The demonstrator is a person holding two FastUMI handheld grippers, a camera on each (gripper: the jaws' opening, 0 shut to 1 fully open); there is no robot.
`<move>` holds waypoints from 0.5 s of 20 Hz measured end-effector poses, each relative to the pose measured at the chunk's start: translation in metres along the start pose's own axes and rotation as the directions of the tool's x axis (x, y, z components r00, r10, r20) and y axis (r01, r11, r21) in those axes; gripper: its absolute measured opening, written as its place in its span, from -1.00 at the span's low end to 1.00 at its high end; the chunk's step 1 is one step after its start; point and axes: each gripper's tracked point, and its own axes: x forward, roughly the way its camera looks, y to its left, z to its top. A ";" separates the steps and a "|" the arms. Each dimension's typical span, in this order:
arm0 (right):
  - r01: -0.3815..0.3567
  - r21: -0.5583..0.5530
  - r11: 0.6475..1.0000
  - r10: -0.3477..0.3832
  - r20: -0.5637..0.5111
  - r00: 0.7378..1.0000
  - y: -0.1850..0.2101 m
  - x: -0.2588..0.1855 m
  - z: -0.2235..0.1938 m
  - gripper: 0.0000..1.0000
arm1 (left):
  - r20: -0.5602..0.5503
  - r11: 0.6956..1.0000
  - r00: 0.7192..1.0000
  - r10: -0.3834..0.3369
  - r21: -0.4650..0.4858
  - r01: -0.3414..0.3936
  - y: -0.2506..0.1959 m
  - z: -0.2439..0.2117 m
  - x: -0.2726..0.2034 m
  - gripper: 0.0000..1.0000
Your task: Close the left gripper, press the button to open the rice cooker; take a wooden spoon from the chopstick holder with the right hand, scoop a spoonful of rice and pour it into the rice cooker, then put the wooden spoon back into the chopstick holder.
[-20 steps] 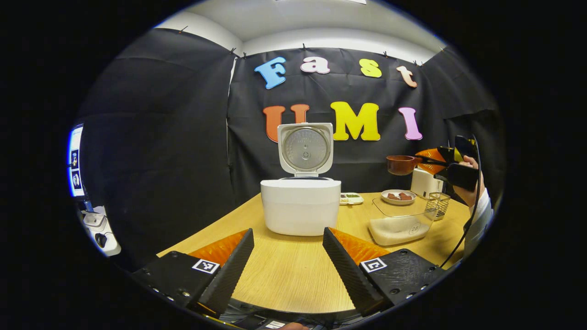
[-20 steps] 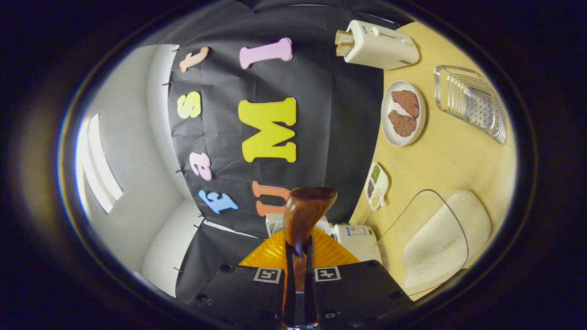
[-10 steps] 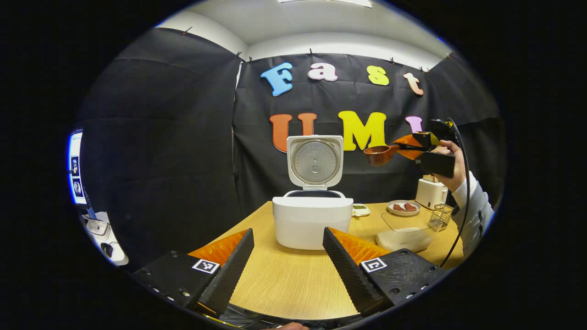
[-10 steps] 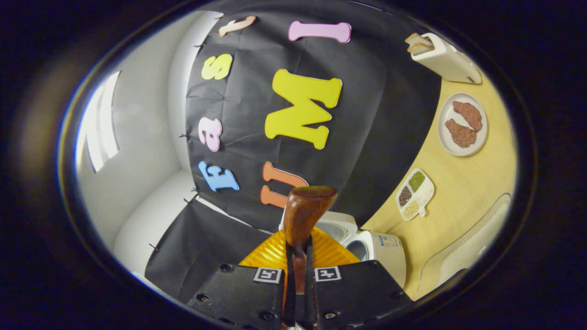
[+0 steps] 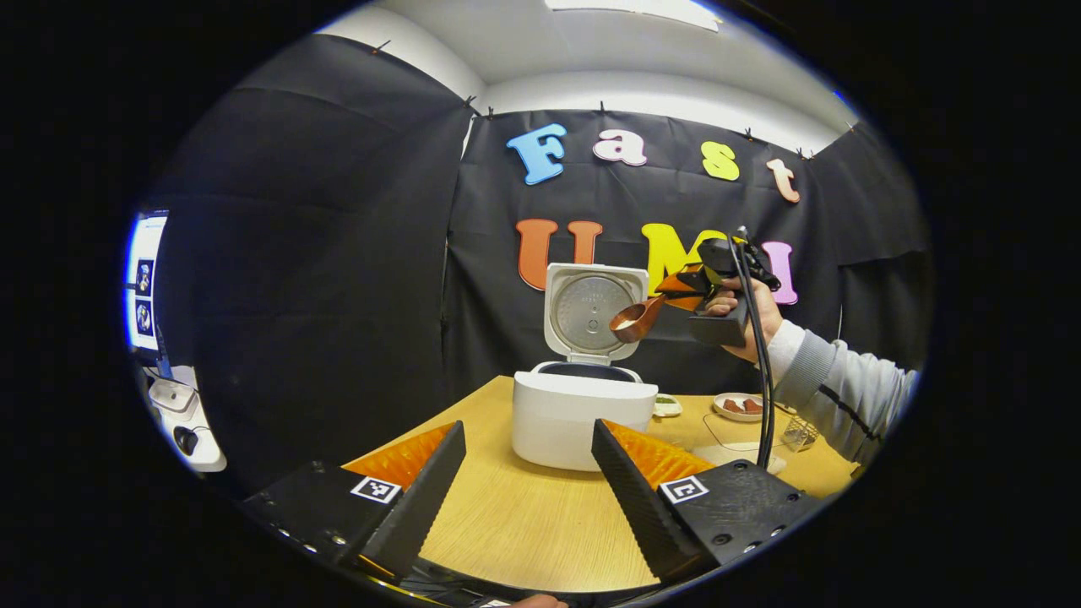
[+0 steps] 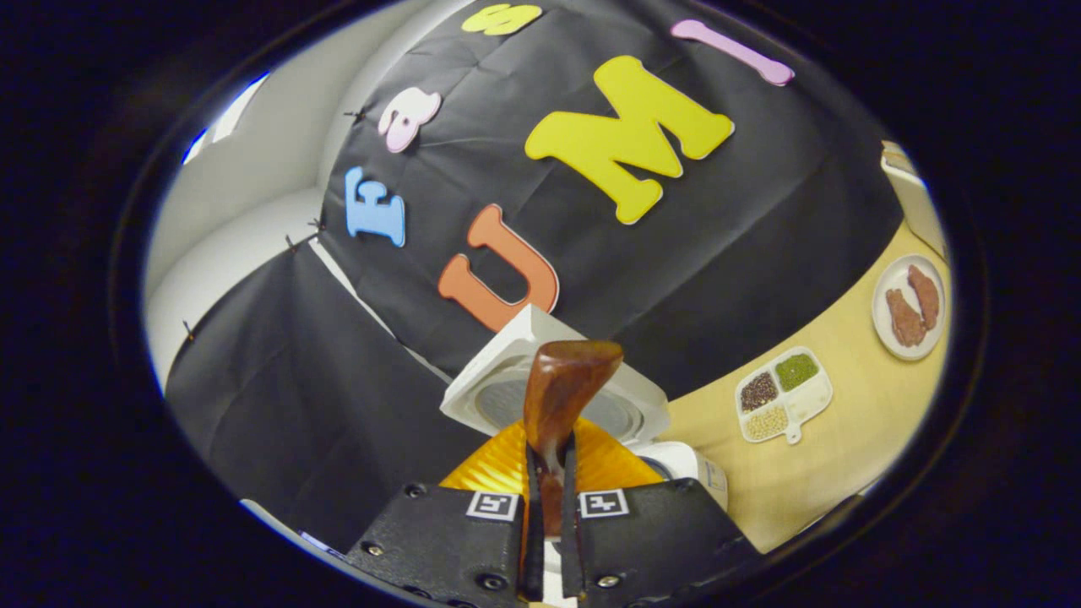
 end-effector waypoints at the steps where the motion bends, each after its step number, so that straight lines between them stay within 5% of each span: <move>1: 0.012 -0.047 0.999 -0.012 -0.010 1.000 0.001 0.008 -0.004 -0.74 | 0.001 1.000 1.000 -0.002 -0.001 0.002 0.002 -0.001 -0.001 0.89; 6: 0.048 -0.206 0.977 -0.045 0.020 0.999 0.014 0.022 -0.010 -0.74 | -0.009 1.000 1.000 0.017 -0.003 -0.017 0.012 -0.008 -0.004 0.88; 10: 0.084 -0.386 0.919 -0.072 0.046 0.996 0.023 0.033 -0.010 -0.72 | 0.000 1.000 1.000 -0.003 -0.010 0.003 0.010 -0.009 -0.006 0.89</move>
